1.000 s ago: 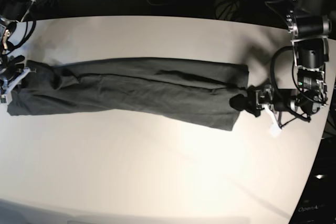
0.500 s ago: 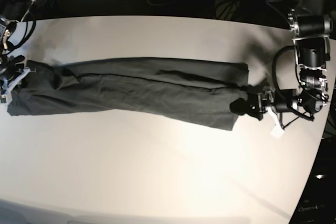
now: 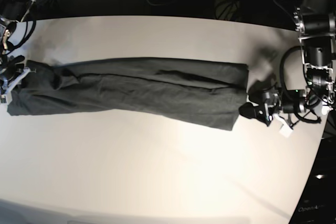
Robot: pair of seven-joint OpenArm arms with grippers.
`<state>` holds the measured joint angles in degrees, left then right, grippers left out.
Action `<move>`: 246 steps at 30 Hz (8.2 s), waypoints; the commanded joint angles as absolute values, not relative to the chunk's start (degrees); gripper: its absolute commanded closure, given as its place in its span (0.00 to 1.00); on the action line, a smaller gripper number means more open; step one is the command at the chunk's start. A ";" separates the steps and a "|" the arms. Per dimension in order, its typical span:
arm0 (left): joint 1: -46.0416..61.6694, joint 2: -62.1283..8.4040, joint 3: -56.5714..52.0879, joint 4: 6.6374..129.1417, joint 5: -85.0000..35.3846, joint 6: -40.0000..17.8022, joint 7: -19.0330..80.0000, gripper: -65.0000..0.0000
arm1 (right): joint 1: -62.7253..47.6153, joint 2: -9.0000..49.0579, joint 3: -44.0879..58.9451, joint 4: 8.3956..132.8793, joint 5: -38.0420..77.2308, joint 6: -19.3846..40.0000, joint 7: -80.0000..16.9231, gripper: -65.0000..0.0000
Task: Fold the T-shirt properly
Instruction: 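Close the left gripper on the strip end, then lift the strip end with the left gripper toward the right gripper, then lower the folded end onto the middle of the strip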
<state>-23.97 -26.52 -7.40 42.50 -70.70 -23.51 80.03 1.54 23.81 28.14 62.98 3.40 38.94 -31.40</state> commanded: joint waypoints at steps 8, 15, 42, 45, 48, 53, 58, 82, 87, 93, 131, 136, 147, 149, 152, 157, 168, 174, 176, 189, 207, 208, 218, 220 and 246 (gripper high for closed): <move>-24.84 -27.82 -7.52 48.66 -72.31 -16.92 80.00 0.24 | 1.19 23.96 28.09 62.73 1.71 40.00 -34.68 0.88; -23.87 -31.43 0.13 54.11 -72.31 -16.04 80.00 0.24 | 1.19 23.96 28.26 62.81 1.80 40.00 -34.68 0.88; -22.64 -32.04 7.25 59.82 -61.76 -15.96 80.00 0.24 | 0.57 23.96 28.35 62.81 1.80 40.00 -34.68 0.88; -22.64 -30.73 7.34 59.82 -61.14 -15.96 80.00 0.24 | 0.40 23.96 28.35 62.81 1.80 40.00 -34.68 0.88; -22.64 -29.23 7.34 59.82 -57.36 -15.96 80.00 0.24 | 0.40 23.96 28.35 62.81 1.80 40.00 -34.68 0.88; -22.64 -26.15 6.99 59.82 -51.12 -16.13 80.00 0.24 | 0.40 23.96 28.35 62.81 1.80 40.00 -34.68 0.88; -22.64 -24.66 6.99 59.82 -49.89 -16.40 80.00 0.24 | 0.40 24.04 28.35 62.81 1.80 40.00 -34.68 0.88; -21.41 -23.16 6.20 60.79 -50.42 -16.48 80.00 0.95 | 0.31 23.96 28.26 62.81 1.80 40.00 -34.68 0.88; -19.65 -22.37 1.19 71.34 -56.57 -16.13 80.00 0.95 | 0.31 23.96 28.26 62.81 1.80 40.00 -34.68 0.88; -19.47 -20.88 0.48 78.37 -64.66 -15.96 80.00 0.95 | 0.31 23.96 28.00 62.81 1.80 40.00 -34.68 0.88; -22.90 -5.14 15.96 80.92 -49.54 9.45 80.00 0.95 | 0.31 23.87 27.91 62.81 1.71 40.00 -34.68 0.88; -22.90 -5.23 23.25 84.18 -43.82 16.13 80.00 0.95 | 0.13 23.96 28.18 62.81 1.71 40.00 -34.68 0.88; -22.99 -5.32 33.19 90.07 -28.00 21.41 80.00 0.95 | -0.84 23.87 28.26 62.81 1.71 40.00 -34.68 0.88; -23.08 -5.32 36.00 91.38 -24.84 21.41 80.00 0.95 | -0.84 23.87 28.26 62.81 1.71 40.00 -34.68 0.88; -23.25 -5.05 40.04 92.35 -21.76 21.23 80.00 0.95 | -0.84 23.87 28.26 62.81 1.71 40.00 -34.68 0.88; -23.69 -4.70 45.93 92.26 -12.44 21.23 80.00 0.95 | -0.92 23.87 28.26 62.81 1.71 40.00 -34.68 0.88; -27.03 -2.77 52.35 88.84 -3.65 20.88 80.00 0.95 | -1.01 23.78 28.26 62.81 1.71 40.00 -34.68 0.88; -27.21 -1.36 57.01 88.04 -3.65 13.76 80.00 0.95 | -1.80 23.16 28.26 62.99 1.71 40.00 -34.68 0.88; -26.95 -1.89 57.10 86.46 -3.65 9.36 80.00 0.95 | -2.15 23.08 28.26 64.22 1.71 40.00 -34.68 0.88; -27.91 -4.79 57.10 88.57 -3.12 -13.49 80.00 0.95 | -4.53 22.29 28.26 67.91 1.71 40.00 -34.68 0.88; -20.53 6.37 48.04 88.22 6.64 -13.58 80.00 0.95 | -4.53 22.20 28.00 67.91 1.71 40.00 -34.68 0.88; -20.00 6.73 47.96 88.22 6.64 -13.49 80.00 0.95 | -4.53 22.20 28.00 67.91 1.71 40.00 -34.68 0.88; -9.01 9.00 34.07 95.08 15.08 -13.49 80.00 0.95 | -4.62 21.49 27.91 67.91 1.71 40.00 -34.68 0.88; -6.90 9.00 29.85 98.15 15.08 -13.49 80.00 0.95 | -4.62 21.14 27.91 67.91 1.71 40.00 -34.68 0.88; -14.81 9.00 40.57 85.32 4.09 -9.63 80.00 0.95 | -4.62 20.18 27.82 67.91 1.63 40.00 -34.68 0.88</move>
<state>-14.31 9.47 41.52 84.42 2.39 -9.98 78.91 -3.90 20.64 28.38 68.64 3.29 37.58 -29.89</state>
